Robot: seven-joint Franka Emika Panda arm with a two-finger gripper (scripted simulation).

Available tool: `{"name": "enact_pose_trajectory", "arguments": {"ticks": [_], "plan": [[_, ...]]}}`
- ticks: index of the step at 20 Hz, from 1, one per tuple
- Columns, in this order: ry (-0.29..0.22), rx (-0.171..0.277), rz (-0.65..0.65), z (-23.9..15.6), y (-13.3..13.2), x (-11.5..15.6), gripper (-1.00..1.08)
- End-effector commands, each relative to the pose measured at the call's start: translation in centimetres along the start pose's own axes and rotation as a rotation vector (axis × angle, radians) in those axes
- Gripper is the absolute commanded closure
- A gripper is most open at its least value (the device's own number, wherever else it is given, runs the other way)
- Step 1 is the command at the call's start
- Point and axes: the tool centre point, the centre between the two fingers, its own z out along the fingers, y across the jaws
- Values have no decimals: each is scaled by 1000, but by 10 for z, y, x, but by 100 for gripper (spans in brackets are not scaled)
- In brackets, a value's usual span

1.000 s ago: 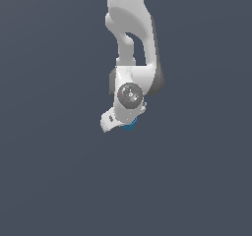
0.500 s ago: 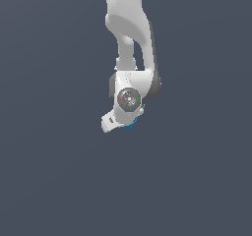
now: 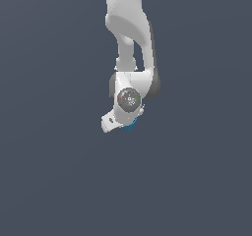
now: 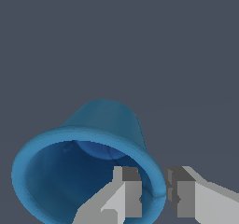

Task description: Pick up the object and move it to a goal position.

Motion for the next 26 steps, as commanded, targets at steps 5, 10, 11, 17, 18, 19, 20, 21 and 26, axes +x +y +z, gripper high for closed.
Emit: {"name": "enact_pose_trajectory", "arguments": {"ticks": [5,10,11,17,18,19,20,21,26], "plan": [[0,0,0,-3,-1,-1,108],[0,0,0,-22,-6,-6,108],[0,0,0,-27,-7,-8,108],[0,0,-1,-75,-20,-21,108],[0,0,-1,-85,-22,-23,108],[0,0,-1,-95,-25,-26,108],[0,0,-1,-105,-27,-29,108],[0,0,-1,-115,-30,-31,108],[0,0,-1,-153,-39,-40,108]]}}
